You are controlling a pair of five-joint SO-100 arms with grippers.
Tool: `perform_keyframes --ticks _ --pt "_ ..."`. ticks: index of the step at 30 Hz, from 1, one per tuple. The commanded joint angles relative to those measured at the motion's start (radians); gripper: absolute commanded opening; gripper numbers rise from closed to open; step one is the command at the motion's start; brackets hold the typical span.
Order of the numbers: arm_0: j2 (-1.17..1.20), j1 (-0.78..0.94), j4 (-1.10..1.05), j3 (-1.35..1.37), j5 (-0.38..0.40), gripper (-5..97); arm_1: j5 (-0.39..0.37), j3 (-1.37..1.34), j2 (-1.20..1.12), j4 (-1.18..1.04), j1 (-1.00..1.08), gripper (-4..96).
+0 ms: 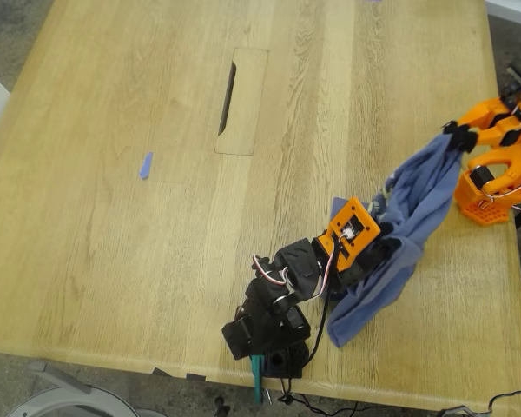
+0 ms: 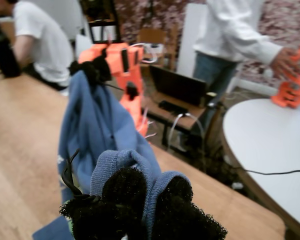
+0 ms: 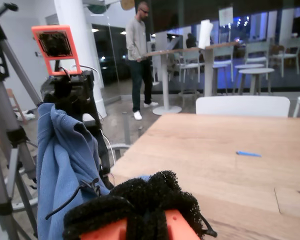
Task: Fold a T-shirt
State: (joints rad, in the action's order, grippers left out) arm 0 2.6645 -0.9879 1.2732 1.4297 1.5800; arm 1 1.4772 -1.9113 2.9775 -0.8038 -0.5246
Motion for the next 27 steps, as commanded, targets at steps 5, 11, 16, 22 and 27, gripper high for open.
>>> perform_keyframes --ticks 5,11,16,22,27 --pt "0.141 0.132 -0.146 0.236 0.018 0 -0.023 -0.135 0.095 0.051 0.026 0.1" --pt "0.275 0.347 -0.267 0.479 0.032 0 -0.026 -0.249 0.186 0.021 0.095 0.1" --pt "0.308 0.448 -0.37 0.634 0.035 0 -0.031 -0.4 0.262 0.066 0.14 0.1" --pt "0.362 0.508 -0.479 0.83 0.049 0 -0.038 -0.598 0.344 0.144 0.181 0.1" --pt "0.379 0.523 -0.535 0.936 0.057 0 -0.043 -0.715 0.379 0.184 0.225 0.1"
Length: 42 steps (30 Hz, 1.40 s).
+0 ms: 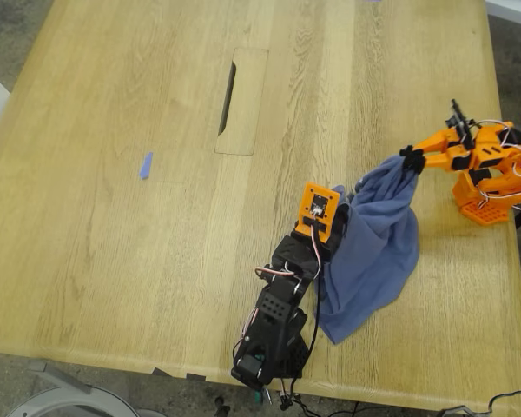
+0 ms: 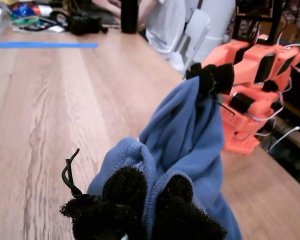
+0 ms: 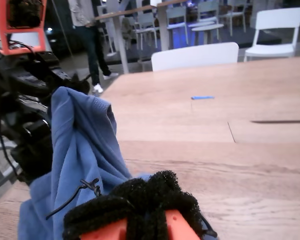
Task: Fold a T-shirt
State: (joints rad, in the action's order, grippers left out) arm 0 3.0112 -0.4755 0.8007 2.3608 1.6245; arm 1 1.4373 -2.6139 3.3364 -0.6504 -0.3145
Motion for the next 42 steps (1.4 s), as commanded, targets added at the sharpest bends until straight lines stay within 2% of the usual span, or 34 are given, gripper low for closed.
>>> perform_keyframes --ticks 1,12,21,26,35,42 --pt "0.032 0.018 -0.069 0.02 0.012 0 -0.002 -0.031 0.021 0.04 0.032 0.1" --pt "0.02 0.189 -0.311 0.262 0.031 0 -0.006 -0.29 0.031 0.212 0.281 0.1" --pt "-0.164 0.339 -0.508 0.321 0.023 0 -0.006 -0.43 -0.04 0.416 0.376 0.1" --pt "-0.285 0.402 -0.623 0.339 0.023 0 0.006 -0.439 -0.204 0.578 0.411 0.1" --pt "-0.661 0.497 -0.864 0.225 0.015 0 0.02 -0.417 -0.546 0.865 0.514 0.1" --pt "-0.795 0.555 -0.945 0.167 0.009 0 0.029 -0.325 -0.825 1.072 0.549 0.1"
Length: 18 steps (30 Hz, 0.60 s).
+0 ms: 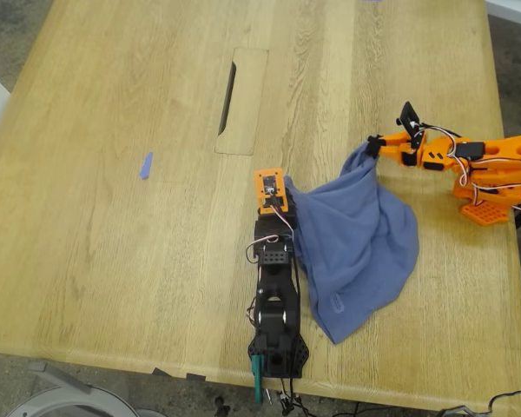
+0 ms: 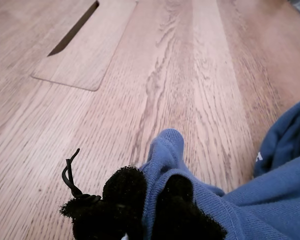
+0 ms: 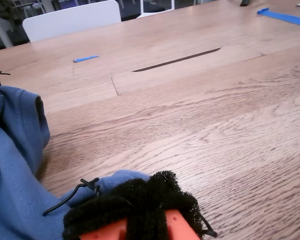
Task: Fold a T-shirt
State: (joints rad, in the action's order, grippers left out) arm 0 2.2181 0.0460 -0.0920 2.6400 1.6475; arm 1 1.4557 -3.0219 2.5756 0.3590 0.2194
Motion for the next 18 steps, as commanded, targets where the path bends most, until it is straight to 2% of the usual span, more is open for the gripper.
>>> perform_keyframes --ticks 1,10,18 --pt "-0.014 0.046 -0.058 -0.12 -0.015 0 0.012 0.106 -0.112 0.092 0.021 0.1" --pt "-0.123 0.13 -0.1 -0.201 -0.021 0 0.018 0.285 -0.451 0.308 0.087 0.1" --pt "-0.414 0.173 -0.132 -0.489 -0.021 0 0.021 0.454 -0.653 0.348 0.173 0.1"
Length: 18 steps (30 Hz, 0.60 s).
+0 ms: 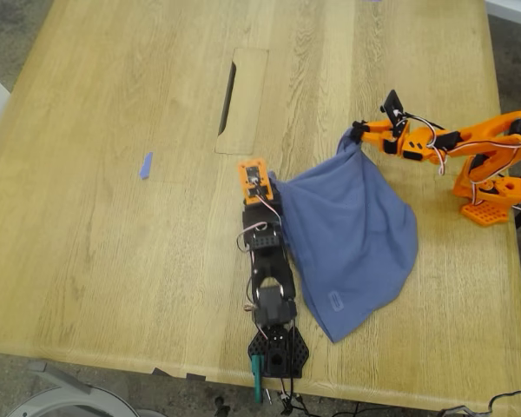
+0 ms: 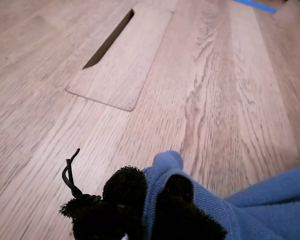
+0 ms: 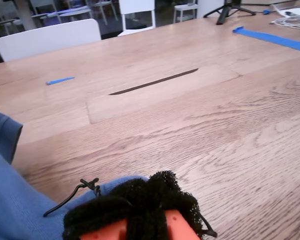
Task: Fold a T-shirt
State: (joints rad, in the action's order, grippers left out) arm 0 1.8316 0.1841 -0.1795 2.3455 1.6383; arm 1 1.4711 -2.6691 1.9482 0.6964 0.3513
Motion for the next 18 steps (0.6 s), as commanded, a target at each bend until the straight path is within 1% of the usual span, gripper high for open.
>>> perform_keyframes --ticks 1,6,14,18 --pt "-0.061 0.038 -0.044 -0.229 -0.012 0 0.005 0.129 -0.054 0.006 0.054 0.1" --pt "-0.178 0.075 -0.043 -0.368 -0.012 0 0.0 0.273 -0.193 -0.006 0.091 0.1" --pt "-0.233 0.155 -0.041 -0.442 -0.012 0 -0.002 0.491 -0.367 -0.005 0.101 0.1" --pt "-0.287 0.189 -0.041 -0.52 -0.014 0 -0.005 0.575 -0.44 0.008 0.109 0.1"
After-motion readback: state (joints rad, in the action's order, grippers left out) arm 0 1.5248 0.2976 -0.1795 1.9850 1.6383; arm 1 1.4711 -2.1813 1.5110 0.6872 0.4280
